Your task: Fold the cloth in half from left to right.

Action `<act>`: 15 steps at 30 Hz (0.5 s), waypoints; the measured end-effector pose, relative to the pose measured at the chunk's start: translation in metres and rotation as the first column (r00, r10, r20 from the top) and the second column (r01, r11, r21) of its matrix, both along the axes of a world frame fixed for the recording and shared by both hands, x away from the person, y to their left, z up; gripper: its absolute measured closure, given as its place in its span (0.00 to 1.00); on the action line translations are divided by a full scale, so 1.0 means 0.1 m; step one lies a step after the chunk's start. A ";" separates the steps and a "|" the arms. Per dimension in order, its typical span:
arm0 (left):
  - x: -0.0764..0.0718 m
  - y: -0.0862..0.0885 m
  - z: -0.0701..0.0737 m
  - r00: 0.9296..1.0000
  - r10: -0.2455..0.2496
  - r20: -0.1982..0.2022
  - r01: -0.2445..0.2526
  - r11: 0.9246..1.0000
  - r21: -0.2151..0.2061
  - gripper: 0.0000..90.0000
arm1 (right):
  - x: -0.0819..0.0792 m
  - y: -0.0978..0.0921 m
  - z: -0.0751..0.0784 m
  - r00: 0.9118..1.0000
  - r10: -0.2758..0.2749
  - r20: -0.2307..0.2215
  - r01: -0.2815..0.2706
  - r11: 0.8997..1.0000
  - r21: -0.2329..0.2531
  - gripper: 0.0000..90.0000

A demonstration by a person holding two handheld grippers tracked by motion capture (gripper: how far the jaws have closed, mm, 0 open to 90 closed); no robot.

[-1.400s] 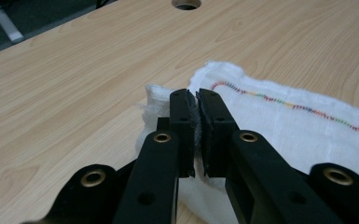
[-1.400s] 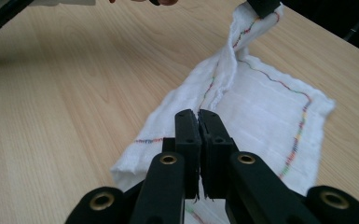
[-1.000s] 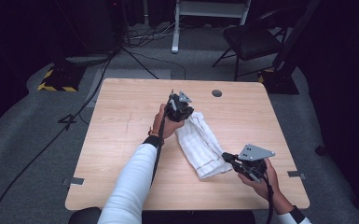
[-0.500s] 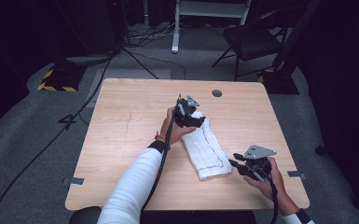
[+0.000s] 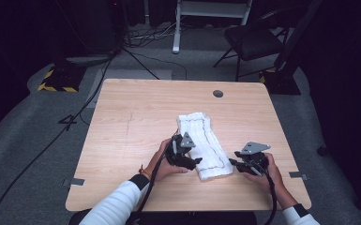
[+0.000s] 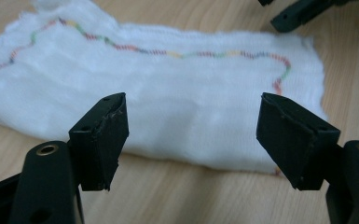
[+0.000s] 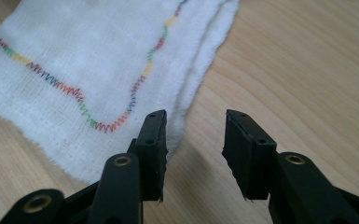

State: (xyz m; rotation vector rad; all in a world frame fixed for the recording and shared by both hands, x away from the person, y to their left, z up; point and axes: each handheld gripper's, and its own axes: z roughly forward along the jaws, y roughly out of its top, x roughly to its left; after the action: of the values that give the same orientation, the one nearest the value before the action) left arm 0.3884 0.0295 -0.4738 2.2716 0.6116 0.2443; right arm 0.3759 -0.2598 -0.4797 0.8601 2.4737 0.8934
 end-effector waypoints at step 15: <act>-0.01 0.05 -0.23 0.999 0.026 -0.048 -0.023 0.997 0.072 0.25 | -0.11 0.07 -0.05 0.995 0.070 -0.065 -0.069 0.997 0.020 0.73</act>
State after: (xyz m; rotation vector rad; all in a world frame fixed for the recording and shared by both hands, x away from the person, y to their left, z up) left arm 0.3877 0.0346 -0.4971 2.3454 0.6660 0.2268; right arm 0.3647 -0.2527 -0.4851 0.8269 2.5698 0.9262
